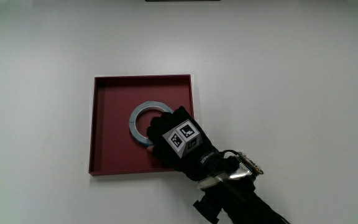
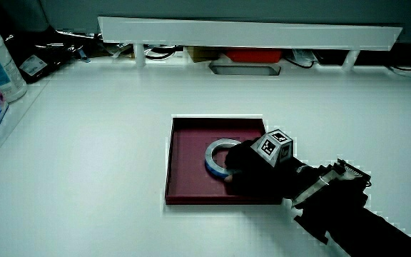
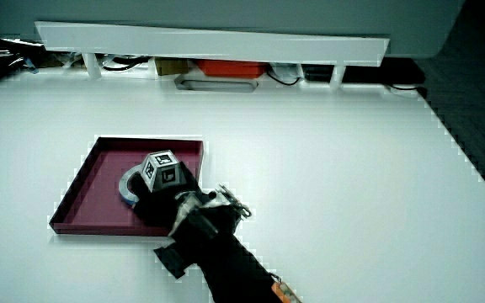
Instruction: Place blue tape
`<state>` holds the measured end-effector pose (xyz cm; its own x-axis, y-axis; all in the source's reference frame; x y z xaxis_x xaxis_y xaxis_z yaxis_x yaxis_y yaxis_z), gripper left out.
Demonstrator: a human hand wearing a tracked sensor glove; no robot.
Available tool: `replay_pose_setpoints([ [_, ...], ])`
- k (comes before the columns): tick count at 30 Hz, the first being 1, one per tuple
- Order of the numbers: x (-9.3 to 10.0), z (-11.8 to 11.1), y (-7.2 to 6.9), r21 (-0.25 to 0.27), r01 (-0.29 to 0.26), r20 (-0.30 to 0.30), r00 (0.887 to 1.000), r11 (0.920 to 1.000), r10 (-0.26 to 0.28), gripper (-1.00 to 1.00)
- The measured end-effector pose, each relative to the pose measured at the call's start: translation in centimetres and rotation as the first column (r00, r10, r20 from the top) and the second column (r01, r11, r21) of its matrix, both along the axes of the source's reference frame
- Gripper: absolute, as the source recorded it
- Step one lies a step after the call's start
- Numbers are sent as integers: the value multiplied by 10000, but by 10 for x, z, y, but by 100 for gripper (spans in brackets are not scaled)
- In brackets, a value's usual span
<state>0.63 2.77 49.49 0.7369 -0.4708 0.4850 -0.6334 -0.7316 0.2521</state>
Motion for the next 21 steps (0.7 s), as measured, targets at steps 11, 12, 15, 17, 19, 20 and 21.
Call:
replay_pose_setpoints([
  [11,13,-9,-2,-490,-295,817,9961,9984,334,-59],
  [12,16,-13,-3,-602,-353,989,9942,9976,412,-62],
  [15,24,-22,-5,-802,-495,1405,9882,9956,605,-71],
  [17,30,-30,-7,-879,-567,1614,9844,9945,703,-76],
  [19,36,-39,-9,-1218,-527,1937,9781,9912,758,-82],
  [20,40,-45,-10,-1324,-517,2032,9760,9899,782,-85],
  [21,44,-49,-11,-1218,-592,2029,9757,9908,832,-88],
])
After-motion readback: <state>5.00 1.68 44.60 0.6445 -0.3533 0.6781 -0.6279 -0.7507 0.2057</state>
